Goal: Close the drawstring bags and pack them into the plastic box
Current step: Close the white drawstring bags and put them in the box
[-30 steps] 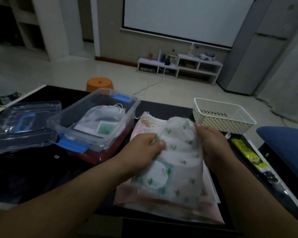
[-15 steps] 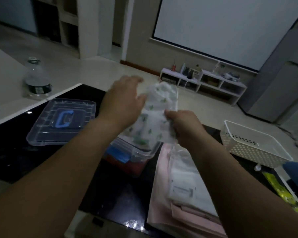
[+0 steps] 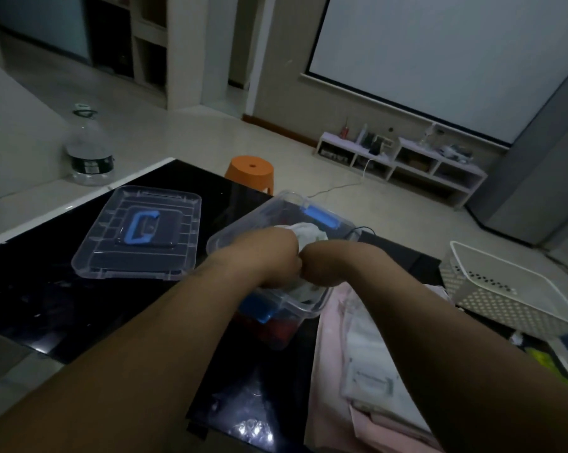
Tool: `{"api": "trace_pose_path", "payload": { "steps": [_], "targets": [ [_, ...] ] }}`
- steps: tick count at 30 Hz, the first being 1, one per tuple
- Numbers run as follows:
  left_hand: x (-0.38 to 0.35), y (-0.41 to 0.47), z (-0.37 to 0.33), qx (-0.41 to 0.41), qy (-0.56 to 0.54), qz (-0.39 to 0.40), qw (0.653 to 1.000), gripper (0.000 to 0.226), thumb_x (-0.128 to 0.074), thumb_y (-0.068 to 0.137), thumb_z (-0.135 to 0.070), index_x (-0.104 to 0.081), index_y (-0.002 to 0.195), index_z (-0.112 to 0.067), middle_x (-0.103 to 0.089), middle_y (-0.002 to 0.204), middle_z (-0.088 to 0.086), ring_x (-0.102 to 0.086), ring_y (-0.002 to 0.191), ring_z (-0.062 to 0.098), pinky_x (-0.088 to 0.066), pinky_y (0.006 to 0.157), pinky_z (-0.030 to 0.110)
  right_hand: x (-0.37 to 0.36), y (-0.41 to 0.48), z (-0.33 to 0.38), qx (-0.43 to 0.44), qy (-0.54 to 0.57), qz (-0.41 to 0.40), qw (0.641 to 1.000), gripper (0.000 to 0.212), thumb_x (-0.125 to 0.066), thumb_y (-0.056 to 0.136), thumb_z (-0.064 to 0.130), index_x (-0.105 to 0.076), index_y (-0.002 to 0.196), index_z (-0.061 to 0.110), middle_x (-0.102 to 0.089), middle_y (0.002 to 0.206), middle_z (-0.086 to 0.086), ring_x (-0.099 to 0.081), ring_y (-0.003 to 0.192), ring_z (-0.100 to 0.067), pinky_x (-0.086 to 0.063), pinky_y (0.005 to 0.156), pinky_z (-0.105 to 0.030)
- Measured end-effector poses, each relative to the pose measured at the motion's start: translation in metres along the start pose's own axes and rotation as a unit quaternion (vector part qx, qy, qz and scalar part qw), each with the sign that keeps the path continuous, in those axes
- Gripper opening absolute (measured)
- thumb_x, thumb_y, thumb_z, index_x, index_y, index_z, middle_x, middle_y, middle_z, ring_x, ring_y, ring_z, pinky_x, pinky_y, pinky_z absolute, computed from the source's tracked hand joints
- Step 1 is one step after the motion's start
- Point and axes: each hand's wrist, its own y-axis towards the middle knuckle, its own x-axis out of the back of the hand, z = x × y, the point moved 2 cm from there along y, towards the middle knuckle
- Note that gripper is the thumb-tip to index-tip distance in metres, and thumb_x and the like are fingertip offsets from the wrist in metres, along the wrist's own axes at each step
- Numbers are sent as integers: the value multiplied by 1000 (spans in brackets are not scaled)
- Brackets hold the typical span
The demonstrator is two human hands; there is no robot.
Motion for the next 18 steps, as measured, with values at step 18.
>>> {"api": "trace_pose_path", "payload": {
  "steps": [18],
  "targets": [
    [-30,12,-31,47,-154,192,968,85,-24,98,-78,-30,163,-24,-39,163,6,-37,147,28,-28,119,46,-31,-79,-52,36,289,-325,900,37,-49,100,14,-74,122,30,-69,130,2,-63,116,-16,-54,98,-34]
  ]
}}
